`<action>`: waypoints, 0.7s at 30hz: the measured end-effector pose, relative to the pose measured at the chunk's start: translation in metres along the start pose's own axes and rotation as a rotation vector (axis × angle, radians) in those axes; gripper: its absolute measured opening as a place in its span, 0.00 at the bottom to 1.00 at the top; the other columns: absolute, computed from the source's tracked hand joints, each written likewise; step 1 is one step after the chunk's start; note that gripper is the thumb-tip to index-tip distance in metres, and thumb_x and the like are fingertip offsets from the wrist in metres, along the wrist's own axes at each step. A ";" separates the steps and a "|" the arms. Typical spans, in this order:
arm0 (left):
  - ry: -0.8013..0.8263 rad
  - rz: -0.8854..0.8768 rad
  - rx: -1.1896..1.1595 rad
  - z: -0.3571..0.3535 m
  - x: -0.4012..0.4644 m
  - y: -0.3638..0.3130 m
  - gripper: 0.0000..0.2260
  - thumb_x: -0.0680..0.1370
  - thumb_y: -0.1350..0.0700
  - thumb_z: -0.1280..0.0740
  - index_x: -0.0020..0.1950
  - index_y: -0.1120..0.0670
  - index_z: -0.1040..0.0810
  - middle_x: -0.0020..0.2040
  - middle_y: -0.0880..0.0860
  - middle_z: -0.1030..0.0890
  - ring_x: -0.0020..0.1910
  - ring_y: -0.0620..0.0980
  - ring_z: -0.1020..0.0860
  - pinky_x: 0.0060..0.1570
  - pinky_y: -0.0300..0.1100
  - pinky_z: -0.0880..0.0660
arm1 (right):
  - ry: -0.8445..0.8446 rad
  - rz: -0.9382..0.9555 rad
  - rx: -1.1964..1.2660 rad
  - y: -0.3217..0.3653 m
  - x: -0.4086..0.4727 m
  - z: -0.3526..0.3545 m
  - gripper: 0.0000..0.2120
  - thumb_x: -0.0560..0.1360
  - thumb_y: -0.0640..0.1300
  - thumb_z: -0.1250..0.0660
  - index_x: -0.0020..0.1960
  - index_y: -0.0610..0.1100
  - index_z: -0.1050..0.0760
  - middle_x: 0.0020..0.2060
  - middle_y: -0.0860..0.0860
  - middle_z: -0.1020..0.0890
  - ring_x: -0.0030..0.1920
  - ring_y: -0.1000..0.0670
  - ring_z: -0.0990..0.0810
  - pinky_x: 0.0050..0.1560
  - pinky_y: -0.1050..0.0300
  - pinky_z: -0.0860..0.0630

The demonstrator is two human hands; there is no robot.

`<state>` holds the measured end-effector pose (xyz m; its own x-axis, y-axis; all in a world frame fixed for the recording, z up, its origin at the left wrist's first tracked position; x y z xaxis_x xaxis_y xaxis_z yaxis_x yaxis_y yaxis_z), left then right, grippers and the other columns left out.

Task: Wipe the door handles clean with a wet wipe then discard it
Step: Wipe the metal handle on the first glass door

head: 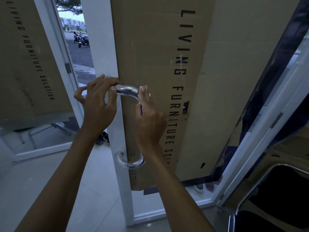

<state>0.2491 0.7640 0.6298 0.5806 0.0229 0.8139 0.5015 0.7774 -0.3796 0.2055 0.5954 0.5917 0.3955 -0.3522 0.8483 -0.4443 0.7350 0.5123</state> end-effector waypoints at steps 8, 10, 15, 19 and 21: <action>-0.014 -0.013 -0.027 -0.001 -0.002 0.000 0.15 0.85 0.53 0.45 0.63 0.49 0.20 0.62 0.45 0.18 0.76 0.47 0.31 0.73 0.61 0.44 | 0.017 -0.423 0.094 -0.054 -0.045 -0.003 0.17 0.82 0.44 0.32 0.70 0.54 0.19 0.27 0.59 0.28 0.22 0.57 0.38 0.29 0.65 0.42; -0.014 -0.016 -0.028 -0.001 -0.002 -0.001 0.15 0.85 0.53 0.45 0.63 0.50 0.20 0.62 0.45 0.18 0.76 0.47 0.30 0.73 0.59 0.46 | 0.013 -0.439 0.119 -0.049 -0.041 -0.005 0.17 0.82 0.45 0.32 0.70 0.54 0.20 0.28 0.58 0.24 0.23 0.58 0.35 0.29 0.68 0.42; -0.025 0.004 -0.041 0.003 -0.003 -0.004 0.15 0.84 0.54 0.44 0.63 0.50 0.19 0.62 0.45 0.18 0.76 0.47 0.31 0.71 0.52 0.49 | 0.018 -0.526 0.237 -0.057 -0.076 -0.007 0.16 0.83 0.45 0.32 0.70 0.52 0.20 0.41 0.51 0.12 0.29 0.63 0.32 0.32 0.71 0.33; -0.007 -0.001 -0.057 0.001 -0.002 -0.003 0.16 0.85 0.53 0.45 0.63 0.51 0.19 0.62 0.46 0.18 0.75 0.48 0.30 0.73 0.64 0.43 | 0.023 -0.581 0.266 -0.059 -0.068 -0.009 0.15 0.83 0.45 0.32 0.69 0.52 0.19 0.32 0.61 0.24 0.26 0.60 0.31 0.30 0.68 0.36; -0.008 -0.006 -0.061 0.000 -0.002 -0.001 0.16 0.85 0.53 0.45 0.63 0.51 0.20 0.62 0.47 0.18 0.75 0.49 0.30 0.72 0.66 0.42 | 0.031 -0.570 0.297 -0.055 -0.062 -0.012 0.15 0.84 0.45 0.33 0.70 0.53 0.20 0.39 0.60 0.24 0.31 0.62 0.30 0.33 0.69 0.31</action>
<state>0.2469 0.7629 0.6285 0.5724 0.0237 0.8196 0.5429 0.7381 -0.4005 0.2144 0.5839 0.5093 0.6564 -0.6197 0.4302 -0.3598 0.2441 0.9005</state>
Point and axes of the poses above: each hand's wrist, its own x-axis towards the middle knuckle, its own z-axis out of the back of the hand, y = z × x, the point moved 8 cm from there along x, towards the middle knuckle
